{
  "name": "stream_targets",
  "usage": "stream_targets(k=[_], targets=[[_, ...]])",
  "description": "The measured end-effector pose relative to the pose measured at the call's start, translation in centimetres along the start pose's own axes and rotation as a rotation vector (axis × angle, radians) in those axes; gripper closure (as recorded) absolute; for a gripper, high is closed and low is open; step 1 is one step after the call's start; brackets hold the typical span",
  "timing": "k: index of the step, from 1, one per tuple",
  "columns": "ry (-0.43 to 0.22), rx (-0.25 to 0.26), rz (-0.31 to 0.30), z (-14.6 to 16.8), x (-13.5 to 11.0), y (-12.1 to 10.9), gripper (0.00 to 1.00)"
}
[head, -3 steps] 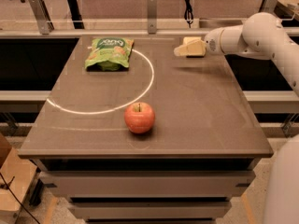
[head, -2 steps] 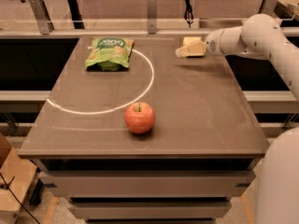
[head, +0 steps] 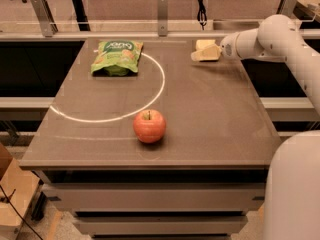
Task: Move sponge near apple
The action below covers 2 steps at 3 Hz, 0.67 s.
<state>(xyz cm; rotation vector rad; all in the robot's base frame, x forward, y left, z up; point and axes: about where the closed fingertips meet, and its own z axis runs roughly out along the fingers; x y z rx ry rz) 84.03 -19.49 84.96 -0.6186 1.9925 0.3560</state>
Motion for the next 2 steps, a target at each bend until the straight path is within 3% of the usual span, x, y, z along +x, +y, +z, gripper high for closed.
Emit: stream_targets(k=[2], targets=[[0.008,-0.006,0.003,-0.04,0.0,-0.6,0.65]])
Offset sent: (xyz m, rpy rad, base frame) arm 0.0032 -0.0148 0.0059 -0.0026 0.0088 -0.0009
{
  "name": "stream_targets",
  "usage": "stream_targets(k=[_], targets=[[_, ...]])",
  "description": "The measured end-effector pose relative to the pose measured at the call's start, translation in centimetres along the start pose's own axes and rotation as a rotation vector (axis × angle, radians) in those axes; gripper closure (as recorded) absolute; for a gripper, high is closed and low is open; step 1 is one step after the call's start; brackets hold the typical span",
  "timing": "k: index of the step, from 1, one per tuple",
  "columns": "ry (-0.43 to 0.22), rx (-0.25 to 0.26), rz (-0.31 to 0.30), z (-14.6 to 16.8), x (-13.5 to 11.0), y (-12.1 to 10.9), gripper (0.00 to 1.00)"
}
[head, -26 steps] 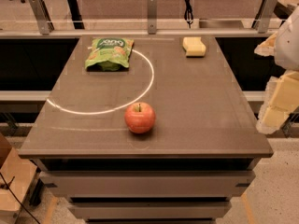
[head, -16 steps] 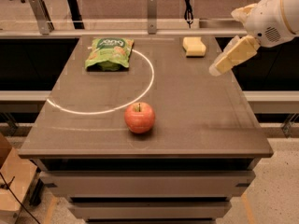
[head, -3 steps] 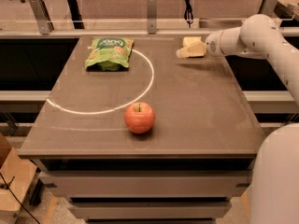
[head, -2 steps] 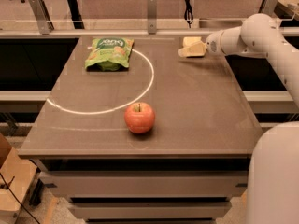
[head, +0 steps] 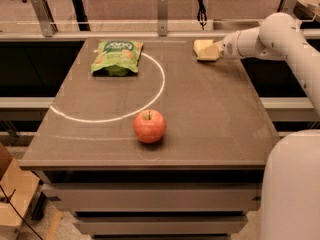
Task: Move sponge near apple
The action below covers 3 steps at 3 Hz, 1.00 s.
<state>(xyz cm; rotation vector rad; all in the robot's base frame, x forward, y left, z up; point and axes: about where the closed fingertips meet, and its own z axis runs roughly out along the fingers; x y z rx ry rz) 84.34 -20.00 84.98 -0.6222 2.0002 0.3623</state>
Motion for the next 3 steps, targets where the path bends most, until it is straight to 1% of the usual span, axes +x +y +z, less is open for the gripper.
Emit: stream_targets(k=[1,2,3], targets=[[-0.016,-0.014,-0.023,-0.6,-0.9,0.3,0.88],[-0.056,-0.071,-0.109,-3.3,-4.4,2.4,1.0],[-0.072,-0.169,-0.249,-7.3,-8.3,6.4,1.0]])
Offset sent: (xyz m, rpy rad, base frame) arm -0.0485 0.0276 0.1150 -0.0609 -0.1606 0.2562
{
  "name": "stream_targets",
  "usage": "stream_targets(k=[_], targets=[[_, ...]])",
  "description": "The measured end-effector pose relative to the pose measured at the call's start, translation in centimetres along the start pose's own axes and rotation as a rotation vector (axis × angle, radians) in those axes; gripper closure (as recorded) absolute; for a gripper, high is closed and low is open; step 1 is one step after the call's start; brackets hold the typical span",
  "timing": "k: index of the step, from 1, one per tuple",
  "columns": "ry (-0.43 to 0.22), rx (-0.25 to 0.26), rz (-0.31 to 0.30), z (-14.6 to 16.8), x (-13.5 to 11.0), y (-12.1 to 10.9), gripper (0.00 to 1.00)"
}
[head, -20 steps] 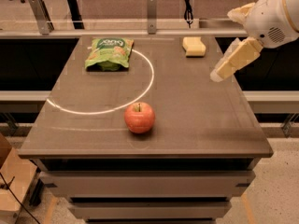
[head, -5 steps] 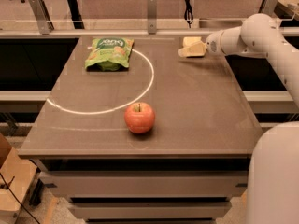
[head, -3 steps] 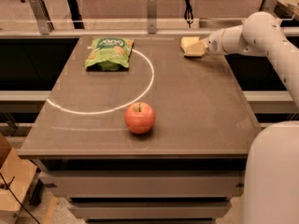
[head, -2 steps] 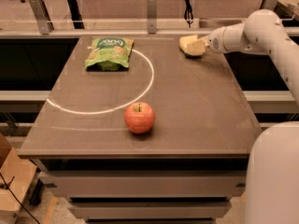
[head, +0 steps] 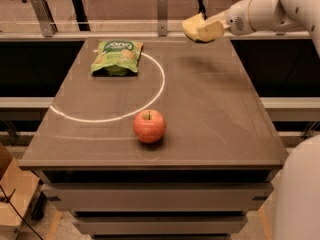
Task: Move sponge near apple
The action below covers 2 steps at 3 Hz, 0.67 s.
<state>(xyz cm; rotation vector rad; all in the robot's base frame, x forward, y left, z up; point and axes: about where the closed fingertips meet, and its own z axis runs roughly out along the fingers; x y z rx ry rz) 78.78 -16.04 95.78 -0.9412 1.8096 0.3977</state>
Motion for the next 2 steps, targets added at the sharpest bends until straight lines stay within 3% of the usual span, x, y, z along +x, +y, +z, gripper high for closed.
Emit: stream_targets(k=[1,2], targets=[[-0.008,-0.133,-0.129,-4.1,-3.9,4.8,1.0],[0.024,-0.19,-0.135,-4.1,-3.0,6.2,1.0]])
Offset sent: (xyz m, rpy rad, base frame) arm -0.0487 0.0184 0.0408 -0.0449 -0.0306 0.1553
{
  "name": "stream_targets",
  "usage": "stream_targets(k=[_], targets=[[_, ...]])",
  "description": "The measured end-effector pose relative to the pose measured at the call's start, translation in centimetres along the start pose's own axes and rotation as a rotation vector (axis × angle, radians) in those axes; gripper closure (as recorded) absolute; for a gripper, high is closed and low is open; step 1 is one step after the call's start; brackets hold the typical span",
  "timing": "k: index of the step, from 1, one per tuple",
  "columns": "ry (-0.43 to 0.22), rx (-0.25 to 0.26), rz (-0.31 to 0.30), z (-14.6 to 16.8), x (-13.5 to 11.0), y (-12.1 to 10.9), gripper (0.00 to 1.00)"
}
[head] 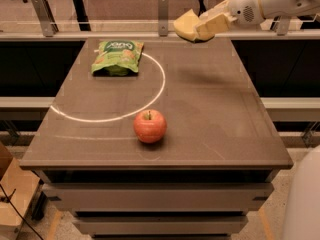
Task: Move sponge near apple
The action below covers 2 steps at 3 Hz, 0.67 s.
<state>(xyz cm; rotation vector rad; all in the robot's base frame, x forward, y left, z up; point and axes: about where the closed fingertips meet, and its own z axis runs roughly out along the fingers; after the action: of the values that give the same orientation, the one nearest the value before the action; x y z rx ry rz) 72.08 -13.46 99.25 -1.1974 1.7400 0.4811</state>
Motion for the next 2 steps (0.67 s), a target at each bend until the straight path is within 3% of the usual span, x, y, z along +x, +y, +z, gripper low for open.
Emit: stream_targets(k=[1,2], targets=[[0.0,0.0,0.0,0.0,0.0,0.0,1.0],[0.045,-0.049,-0.051,0.7,0.1,1.8,1.0]])
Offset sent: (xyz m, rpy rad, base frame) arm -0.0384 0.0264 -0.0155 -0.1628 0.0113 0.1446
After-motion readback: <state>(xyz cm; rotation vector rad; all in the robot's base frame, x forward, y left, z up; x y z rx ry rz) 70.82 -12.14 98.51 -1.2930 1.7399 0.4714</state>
